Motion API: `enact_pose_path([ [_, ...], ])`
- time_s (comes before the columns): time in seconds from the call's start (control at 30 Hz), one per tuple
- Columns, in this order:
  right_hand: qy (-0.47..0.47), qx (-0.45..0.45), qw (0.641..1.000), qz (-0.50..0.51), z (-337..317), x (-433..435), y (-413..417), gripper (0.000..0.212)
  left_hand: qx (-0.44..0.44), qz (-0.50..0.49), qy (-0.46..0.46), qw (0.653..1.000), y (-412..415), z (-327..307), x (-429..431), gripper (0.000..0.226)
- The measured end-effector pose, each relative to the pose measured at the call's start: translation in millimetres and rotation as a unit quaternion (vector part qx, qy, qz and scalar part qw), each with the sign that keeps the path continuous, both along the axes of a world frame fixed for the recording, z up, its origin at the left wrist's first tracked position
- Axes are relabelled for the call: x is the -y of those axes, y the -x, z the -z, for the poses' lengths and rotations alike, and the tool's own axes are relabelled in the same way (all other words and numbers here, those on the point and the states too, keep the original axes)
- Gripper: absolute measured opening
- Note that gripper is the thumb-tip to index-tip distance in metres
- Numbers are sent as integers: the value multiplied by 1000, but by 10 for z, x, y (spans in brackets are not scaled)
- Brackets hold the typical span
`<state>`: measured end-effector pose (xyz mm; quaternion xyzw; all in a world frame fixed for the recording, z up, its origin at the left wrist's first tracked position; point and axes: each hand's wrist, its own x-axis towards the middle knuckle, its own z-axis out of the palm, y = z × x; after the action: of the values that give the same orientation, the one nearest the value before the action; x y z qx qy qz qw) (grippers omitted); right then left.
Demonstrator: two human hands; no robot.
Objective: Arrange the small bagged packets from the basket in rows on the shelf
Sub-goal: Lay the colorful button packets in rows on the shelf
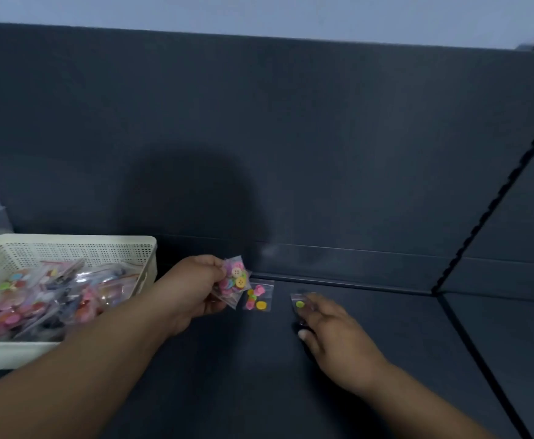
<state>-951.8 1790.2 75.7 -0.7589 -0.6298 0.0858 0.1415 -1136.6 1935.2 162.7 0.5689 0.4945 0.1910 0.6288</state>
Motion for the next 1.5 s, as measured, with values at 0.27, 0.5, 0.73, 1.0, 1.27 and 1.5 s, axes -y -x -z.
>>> enact_pose_path([
  [0.27,131,26,991,-26,-44,-73,33,104,4,-29,12,1000,-102,127,52,24],
  [0.5,96,13,995,5,-65,-182,123,105,-1,-14,2,1000,-115,73,-75,20],
  [0.73,119,19,993,-12,-16,-141,49,100,-8,13,13,1000,-208,117,-132,22],
  [1.0,131,22,991,-11,-25,-163,87,104,-10,21,20,1000,-256,147,-90,20],
  [1.27,114,-25,993,0,-55,-160,73,77,-3,10,13,1000,-247,81,-35,20],
  [1.5,-142,-434,885,97,-525,-271,178,10,9,45,8,999,-384,33,121,21],
])
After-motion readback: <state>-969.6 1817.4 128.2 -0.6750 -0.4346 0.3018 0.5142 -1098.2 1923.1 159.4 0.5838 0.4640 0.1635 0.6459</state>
